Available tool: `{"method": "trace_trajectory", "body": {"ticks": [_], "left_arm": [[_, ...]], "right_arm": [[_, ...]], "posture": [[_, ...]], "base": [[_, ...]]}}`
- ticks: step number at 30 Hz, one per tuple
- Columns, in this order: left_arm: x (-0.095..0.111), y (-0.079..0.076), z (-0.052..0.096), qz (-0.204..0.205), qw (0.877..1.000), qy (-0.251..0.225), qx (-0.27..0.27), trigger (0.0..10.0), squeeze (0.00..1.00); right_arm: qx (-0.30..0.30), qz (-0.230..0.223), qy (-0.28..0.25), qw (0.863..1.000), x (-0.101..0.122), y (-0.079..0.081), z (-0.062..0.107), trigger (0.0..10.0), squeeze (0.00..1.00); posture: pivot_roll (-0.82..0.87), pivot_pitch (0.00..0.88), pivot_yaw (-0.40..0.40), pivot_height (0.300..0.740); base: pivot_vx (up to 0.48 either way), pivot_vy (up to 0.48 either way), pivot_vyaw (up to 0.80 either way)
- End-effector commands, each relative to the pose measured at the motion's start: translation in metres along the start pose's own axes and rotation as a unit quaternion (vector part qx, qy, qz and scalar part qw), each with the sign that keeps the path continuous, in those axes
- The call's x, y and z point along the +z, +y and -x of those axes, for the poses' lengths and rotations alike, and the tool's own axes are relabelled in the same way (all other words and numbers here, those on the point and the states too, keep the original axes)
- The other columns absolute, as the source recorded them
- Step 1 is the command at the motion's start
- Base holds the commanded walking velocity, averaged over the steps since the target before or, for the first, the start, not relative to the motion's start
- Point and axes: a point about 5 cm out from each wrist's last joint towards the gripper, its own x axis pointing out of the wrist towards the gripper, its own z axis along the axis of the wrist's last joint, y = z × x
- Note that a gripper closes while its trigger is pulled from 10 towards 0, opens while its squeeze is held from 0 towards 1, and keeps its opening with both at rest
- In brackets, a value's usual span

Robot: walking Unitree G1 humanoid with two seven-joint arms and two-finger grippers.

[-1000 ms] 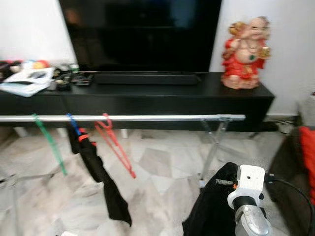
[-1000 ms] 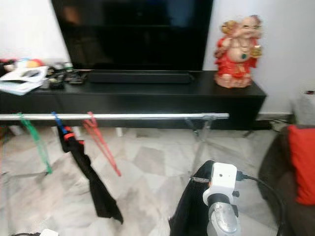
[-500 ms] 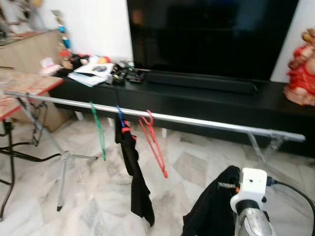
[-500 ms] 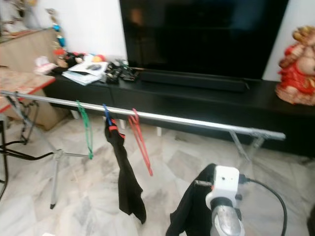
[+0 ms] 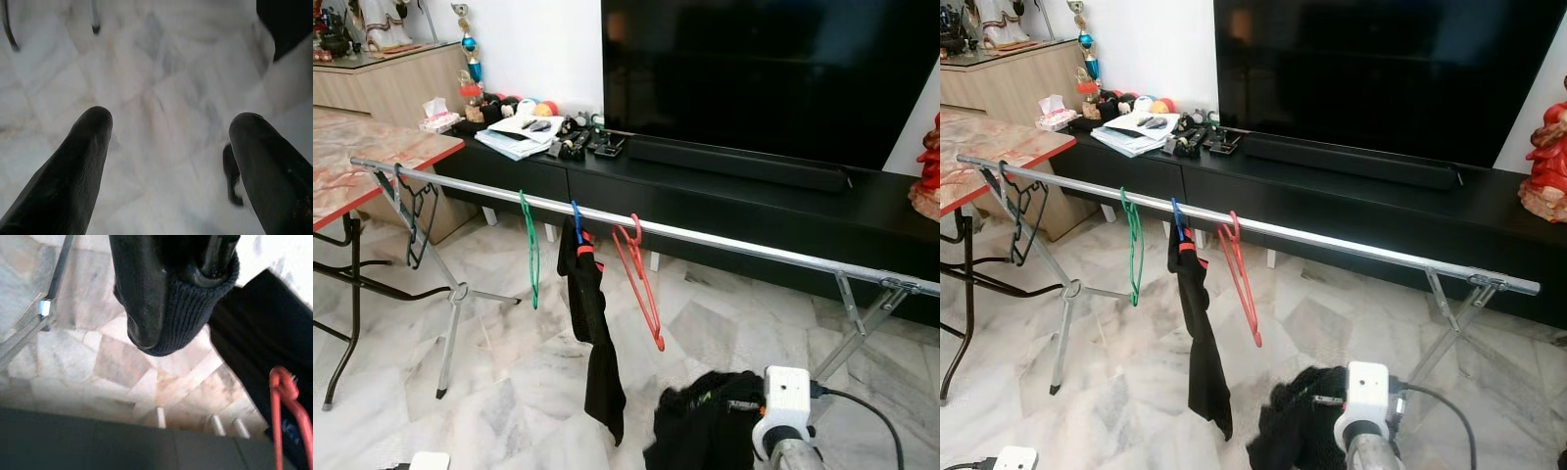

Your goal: Hang hanger

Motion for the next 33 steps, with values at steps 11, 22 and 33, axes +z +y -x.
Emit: {"method": "trace_trajectory", "body": {"ticks": [11,22,33], "left_arm": [[0.142,-0.037,0.013,0.031,0.933,-0.356,-0.031,10.0,0.0],[0.159,-0.05,0.033,0.031,0.922,-0.381,-0.061,10.0,0.0],[0.17,-0.047,0.037,0.019,0.922,-0.381,-0.059,10.0,0.0]], "right_arm": [[0.043,0.018,0.034,0.998,-0.022,0.003,-0.019,10.0,0.0],[0.028,0.016,0.007,0.999,-0.022,0.003,-0.023,10.0,0.0],[0.034,-0.028,-0.07,0.997,-0.004,0.007,-0.023,10.0,0.0]], "posture": [[0.08,0.0,0.017,0.74],[0.08,0.0,0.037,0.74],[0.08,0.0,0.03,0.74]], "base": [[0.0,0.0,0.0],[0.0,0.0,0.0],[0.0,0.0,0.0]]}}
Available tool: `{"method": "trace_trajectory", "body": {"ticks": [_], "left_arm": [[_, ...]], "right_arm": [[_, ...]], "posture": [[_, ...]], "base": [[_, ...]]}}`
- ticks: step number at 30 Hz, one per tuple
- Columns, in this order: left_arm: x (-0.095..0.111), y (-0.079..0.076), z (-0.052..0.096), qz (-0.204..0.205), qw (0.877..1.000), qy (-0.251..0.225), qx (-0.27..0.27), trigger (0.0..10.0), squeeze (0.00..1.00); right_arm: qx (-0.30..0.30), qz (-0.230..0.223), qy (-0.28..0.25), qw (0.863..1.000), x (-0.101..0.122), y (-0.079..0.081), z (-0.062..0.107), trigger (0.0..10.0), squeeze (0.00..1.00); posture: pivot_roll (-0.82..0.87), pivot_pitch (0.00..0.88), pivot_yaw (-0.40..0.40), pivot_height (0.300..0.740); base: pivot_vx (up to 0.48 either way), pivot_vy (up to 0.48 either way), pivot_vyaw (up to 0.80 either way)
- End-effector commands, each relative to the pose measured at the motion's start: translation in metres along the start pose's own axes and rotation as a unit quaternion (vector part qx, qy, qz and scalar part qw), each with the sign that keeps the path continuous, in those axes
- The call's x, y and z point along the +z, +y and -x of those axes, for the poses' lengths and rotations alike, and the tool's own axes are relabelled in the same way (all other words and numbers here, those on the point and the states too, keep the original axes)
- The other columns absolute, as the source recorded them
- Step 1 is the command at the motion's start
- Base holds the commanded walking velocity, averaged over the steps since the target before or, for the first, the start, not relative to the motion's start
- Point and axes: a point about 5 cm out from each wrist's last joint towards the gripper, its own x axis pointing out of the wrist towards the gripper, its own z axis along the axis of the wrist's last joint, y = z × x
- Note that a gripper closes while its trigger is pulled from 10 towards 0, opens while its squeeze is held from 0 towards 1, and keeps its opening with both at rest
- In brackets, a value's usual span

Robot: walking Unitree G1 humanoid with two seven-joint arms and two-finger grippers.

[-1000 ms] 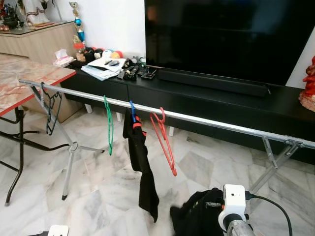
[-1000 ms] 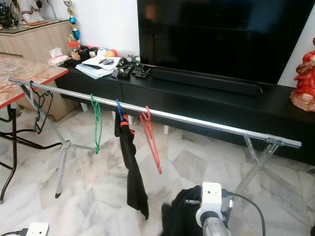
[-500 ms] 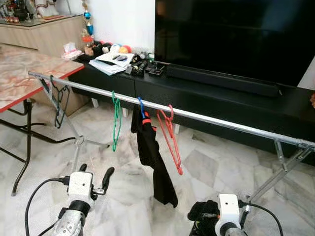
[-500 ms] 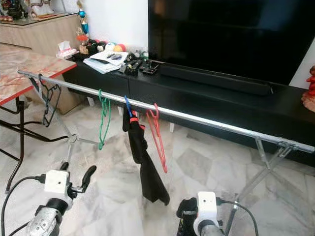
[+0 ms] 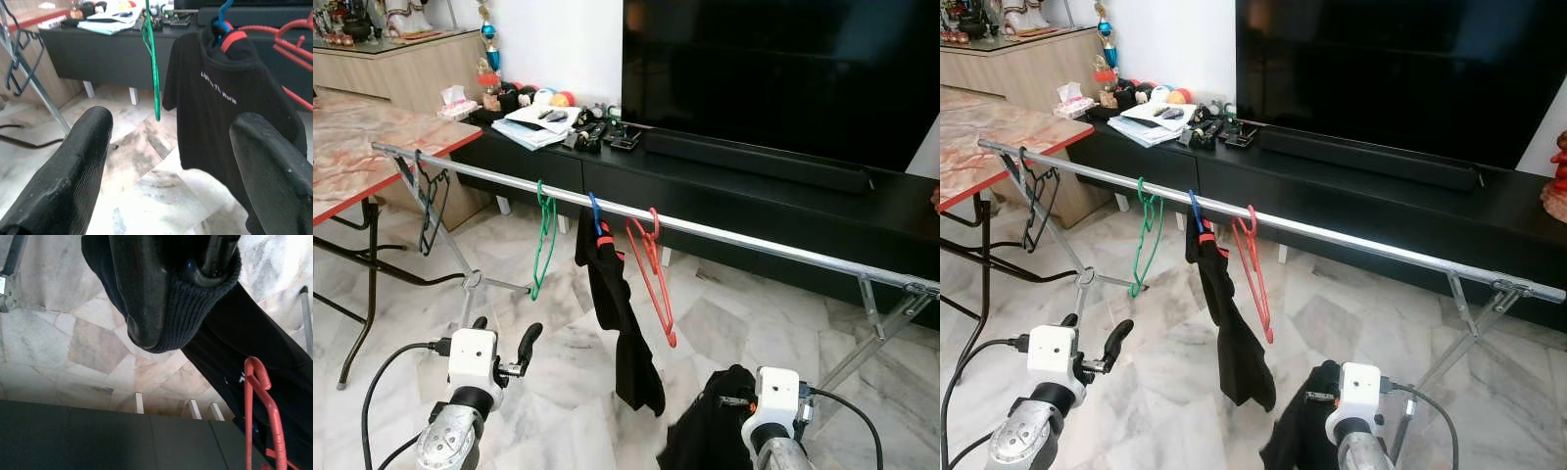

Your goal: Hang hanger

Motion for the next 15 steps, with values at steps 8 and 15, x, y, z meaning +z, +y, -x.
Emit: {"method": "trace_trajectory", "body": {"ticks": [8,15], "left_arm": [[0.0102,0.0034,-0.0074,-0.011,1.0,-0.003,0.006,10.0,0.0],[0.0137,0.008,-0.0107,-0.01,1.0,-0.008,0.018,10.0,0.0]], "right_arm": [[0.014,0.014,-0.023,1.0,0.0111,0.0044,-0.0066,10.0,0.0],[0.029,0.031,-0.024,0.999,0.0133,0.0088,-0.0086,10.0,0.0]], "posture": [[0.08,0.0,0.024,0.74],[0.09,0.0,0.012,0.74]], "base": [[0.127,0.0,0.0],[0.273,0.0,0.0]]}}
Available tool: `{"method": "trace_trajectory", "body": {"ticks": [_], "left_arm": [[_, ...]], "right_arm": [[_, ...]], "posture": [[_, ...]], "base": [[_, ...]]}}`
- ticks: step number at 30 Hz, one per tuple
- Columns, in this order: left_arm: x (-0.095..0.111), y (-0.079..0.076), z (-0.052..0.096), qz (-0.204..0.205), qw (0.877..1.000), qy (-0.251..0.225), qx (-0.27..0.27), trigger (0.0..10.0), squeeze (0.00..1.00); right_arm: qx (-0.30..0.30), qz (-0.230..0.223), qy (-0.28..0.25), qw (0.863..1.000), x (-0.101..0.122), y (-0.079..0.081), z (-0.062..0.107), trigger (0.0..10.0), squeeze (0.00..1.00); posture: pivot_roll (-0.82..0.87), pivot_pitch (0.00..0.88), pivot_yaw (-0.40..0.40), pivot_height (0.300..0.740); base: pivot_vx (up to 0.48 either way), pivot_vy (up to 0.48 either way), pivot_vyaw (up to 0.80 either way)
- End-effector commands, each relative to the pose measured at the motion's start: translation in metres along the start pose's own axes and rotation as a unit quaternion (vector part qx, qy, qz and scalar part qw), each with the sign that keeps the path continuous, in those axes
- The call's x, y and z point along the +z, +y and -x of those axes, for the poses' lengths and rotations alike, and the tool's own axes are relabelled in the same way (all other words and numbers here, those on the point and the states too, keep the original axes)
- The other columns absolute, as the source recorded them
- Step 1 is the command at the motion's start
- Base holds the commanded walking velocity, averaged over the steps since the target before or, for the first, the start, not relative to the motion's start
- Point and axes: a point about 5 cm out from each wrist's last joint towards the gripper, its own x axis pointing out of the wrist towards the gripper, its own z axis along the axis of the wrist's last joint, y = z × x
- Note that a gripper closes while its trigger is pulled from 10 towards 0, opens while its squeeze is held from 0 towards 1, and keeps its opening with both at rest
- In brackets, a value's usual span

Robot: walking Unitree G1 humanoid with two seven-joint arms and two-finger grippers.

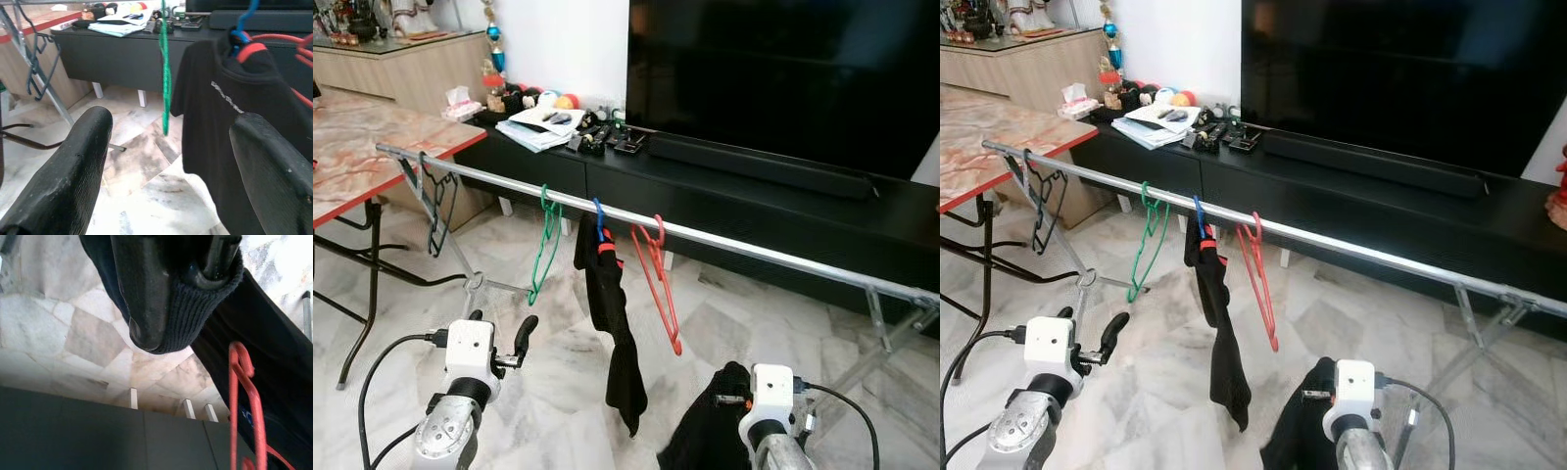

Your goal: Hang hanger

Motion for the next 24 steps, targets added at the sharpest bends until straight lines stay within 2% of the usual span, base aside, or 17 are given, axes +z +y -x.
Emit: {"method": "trace_trajectory", "body": {"ticks": [1,6,8,24], "left_arm": [[0.0069,0.0032,-0.0034,-0.007,1.0,-0.008,0.004,10.0,0.0],[0.0084,0.0028,-0.0043,-0.007,1.0,-0.01,0.003,10.0,0.0],[0.0089,0.0027,-0.0046,-0.007,1.0,-0.01,0.003,10.0,0.0],[0.0145,0.0036,-0.0063,-0.012,1.0,-0.017,0.001,10.0,0.0]], "right_arm": [[0.012,0.011,-0.016,1.0,0.0083,0.0045,-0.0046,10.0,0.0],[0.013,0.019,-0.011,1.0,0.0056,0.0059,-0.0047,10.0,0.0],[0.006,0.007,-0.007,1.0,0.0039,0.005,-0.0046,10.0,0.0],[0.013,0.008,0.0,1.0,-0.0002,0.0086,-0.0046,10.0,0.0]], "posture": [[0.09,0.0,0.012,0.74],[0.09,0.0,0.01,0.74],[0.09,0.0,0.01,0.74],[0.1,0.0,0.007,0.74]], "base": [[0.292,0.0,0.0],[0.307,0.0,0.8],[0.313,0.0,0.0],[0.315,0.0,0.0]]}}
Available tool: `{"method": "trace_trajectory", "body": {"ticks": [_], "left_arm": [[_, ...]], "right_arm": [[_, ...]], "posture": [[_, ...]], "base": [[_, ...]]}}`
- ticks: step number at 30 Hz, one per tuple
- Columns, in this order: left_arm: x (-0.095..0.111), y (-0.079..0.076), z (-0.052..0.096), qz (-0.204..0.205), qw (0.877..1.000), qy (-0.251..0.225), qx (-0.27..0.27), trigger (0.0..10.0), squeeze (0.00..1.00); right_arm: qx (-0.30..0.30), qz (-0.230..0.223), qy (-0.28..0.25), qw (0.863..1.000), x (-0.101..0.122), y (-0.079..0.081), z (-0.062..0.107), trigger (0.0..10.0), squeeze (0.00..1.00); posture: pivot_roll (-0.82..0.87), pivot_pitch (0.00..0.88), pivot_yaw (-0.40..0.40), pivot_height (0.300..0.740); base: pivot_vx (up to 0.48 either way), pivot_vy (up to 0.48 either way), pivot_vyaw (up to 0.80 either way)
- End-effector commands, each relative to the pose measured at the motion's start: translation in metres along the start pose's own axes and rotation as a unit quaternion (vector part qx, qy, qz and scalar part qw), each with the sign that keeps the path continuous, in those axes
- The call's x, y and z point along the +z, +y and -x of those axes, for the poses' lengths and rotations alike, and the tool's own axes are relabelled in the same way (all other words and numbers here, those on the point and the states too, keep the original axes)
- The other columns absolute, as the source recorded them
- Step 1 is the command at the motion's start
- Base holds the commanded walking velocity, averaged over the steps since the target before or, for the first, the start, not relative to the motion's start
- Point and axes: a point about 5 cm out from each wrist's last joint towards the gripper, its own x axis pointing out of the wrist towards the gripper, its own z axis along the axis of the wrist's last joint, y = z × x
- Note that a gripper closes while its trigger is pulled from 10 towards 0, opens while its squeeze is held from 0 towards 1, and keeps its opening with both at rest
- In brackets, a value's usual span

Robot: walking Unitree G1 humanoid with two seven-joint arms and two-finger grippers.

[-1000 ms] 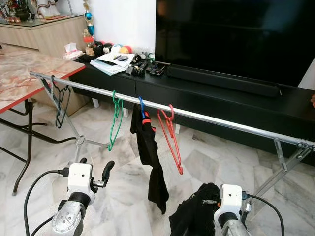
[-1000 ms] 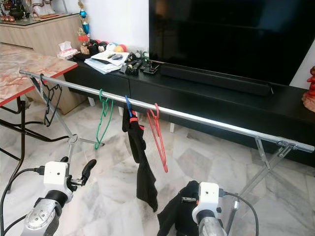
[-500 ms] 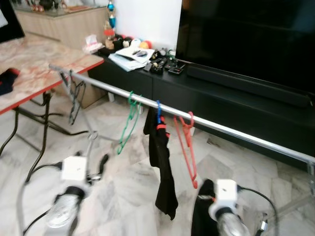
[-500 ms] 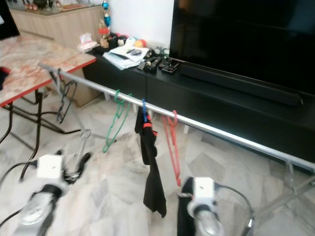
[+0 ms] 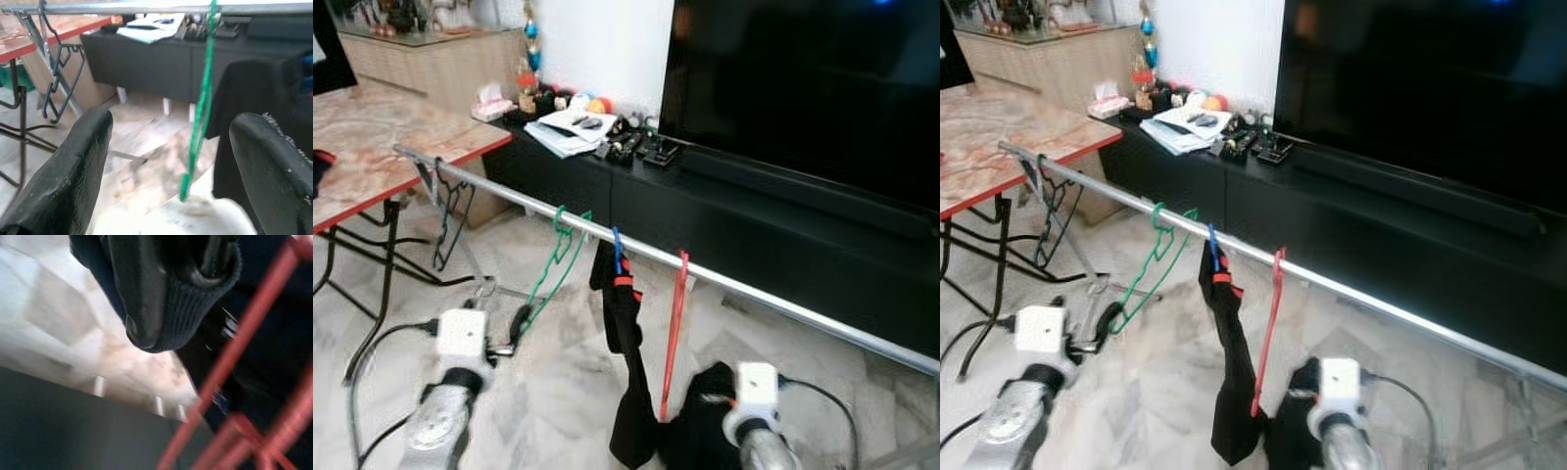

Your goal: Hang hanger

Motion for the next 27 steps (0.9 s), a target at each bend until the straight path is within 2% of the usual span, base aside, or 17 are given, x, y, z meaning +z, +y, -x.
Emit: {"method": "trace_trajectory", "body": {"ticks": [1,11,18,20,23,27], "left_arm": [[0.006,-0.006,-0.003,0.0,1.0,-0.009,-0.011,10.0,0.0],[0.007,-0.004,-0.003,-0.001,1.0,-0.01,-0.011,10.0,0.0],[0.008,-0.004,-0.004,-0.014,0.998,0.006,-0.054,10.0,0.0],[0.008,0.0,-0.004,-0.019,0.998,0.012,-0.064,10.0,0.0],[0.011,0.011,-0.009,-0.022,0.996,0.028,-0.08,10.0,0.0],[0.013,0.03,-0.016,-0.036,0.995,0.058,-0.076,10.0,0.0]], "right_arm": [[-0.013,0.005,-0.007,1.0,0.002,-0.011,0.001,10.0,0.0],[-0.01,0.005,-0.002,1.0,0.001,-0.009,0.001,10.0,0.0],[-0.007,0.005,0.003,1.0,-0.001,-0.009,0.001,10.0,0.0],[-0.007,0.005,0.004,1.0,-0.002,-0.009,0.001,10.0,0.0],[-0.004,0.007,0.007,1.0,-0.003,-0.008,0.001,10.0,0.0],[-0.003,0.007,0.009,1.0,-0.003,-0.007,0.001,10.0,0.0]], "posture": [[0.1,0.0,0.007,0.74],[0.1,0.0,0.002,0.74],[0.1,0.0,0.002,0.74],[0.1,0.0,0.002,0.74],[0.11,0.0,0.001,0.74],[0.11,0.0,0.001,0.74]], "base": [[0.315,0.0,0.0],[0.309,0.0,0.0],[0.0,0.0,0.0],[0.0,0.0,0.0],[0.0,0.0,0.0],[0.0,0.0,0.0]]}}
